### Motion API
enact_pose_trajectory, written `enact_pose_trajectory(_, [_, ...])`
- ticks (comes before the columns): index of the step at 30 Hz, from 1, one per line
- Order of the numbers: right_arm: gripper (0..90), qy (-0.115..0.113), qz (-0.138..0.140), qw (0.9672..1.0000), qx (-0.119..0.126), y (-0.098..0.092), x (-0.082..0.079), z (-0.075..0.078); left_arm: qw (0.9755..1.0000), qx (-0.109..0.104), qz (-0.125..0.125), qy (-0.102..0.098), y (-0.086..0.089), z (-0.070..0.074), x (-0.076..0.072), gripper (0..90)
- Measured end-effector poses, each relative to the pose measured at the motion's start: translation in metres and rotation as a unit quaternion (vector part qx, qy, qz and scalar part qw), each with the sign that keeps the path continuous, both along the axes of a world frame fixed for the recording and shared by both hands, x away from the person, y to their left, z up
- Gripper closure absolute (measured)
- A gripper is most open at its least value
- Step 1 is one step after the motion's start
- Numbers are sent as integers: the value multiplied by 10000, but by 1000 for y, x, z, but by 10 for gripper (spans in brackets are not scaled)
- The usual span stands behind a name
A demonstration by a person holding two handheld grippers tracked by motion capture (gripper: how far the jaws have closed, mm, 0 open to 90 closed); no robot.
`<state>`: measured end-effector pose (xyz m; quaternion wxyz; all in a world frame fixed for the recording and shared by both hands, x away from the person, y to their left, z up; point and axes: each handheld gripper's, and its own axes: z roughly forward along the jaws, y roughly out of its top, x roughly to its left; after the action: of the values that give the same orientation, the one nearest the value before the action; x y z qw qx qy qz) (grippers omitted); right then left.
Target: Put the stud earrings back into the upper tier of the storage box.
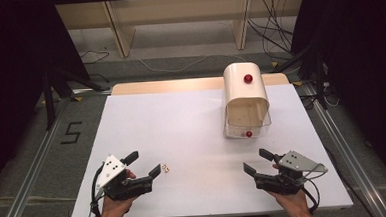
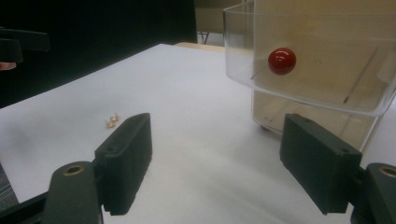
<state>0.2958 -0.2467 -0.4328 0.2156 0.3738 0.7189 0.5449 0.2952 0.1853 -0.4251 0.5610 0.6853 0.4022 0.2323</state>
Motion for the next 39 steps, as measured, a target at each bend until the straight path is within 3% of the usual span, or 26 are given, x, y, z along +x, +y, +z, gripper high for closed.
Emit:
enact_pose_trajectory(12, [263,-84,186,9996,-200,8,0,5,10000,-16,36,2,0,0,0,120])
enact_pose_trajectory(14, [268,-65,303,9992,-246,11,2,9,10000,9,50,4,0,0,0,120])
enact_pose_trajectory(15, [281,-40,494,9984,-273,15,4,11,10000,10,62,9,0,-1,0,119])
enact_pose_trajectory(20, [294,53,753,9967,-307,27,12,16,9999,1,100,10,1,-1,1,120])
enact_pose_trajectory(28, [312,179,1404,9870,-760,79,33,25,9998,-39,206,18,3,-1,1,120])
enact_pose_trajectory(29, [312,179,1404,9870,-760,79,33,25,9998,-46,211,12,3,-1,1,120])
enact_pose_trajectory(30, [315,241,1554,9840,-837,91,38,25,9998,-45,213,5,4,-1,1,120])
enact_pose_trajectory(33, [322,297,1683,9813,-884,103,43,24,9997,-69,253,6,4,0,1,119])
enact_pose_trajectory(34, [326,393,1839,9780,-906,115,49,23,9996,-76,264,-2,4,0,1,119])
enact_pose_trajectory(37, [333,458,2023,9734,-976,130,55,21,9995,-90,298,-18,5,0,1,119])
enact_pose_trajectory(38, [333,458,2023,9734,-976,130,55,21,9995,-90,309,-20,6,0,1,119])
enact_pose_trajectory(39, [337,520,2116,9704,-1037,141,60,20,9994,-97,326,-19,6,1,1,119])
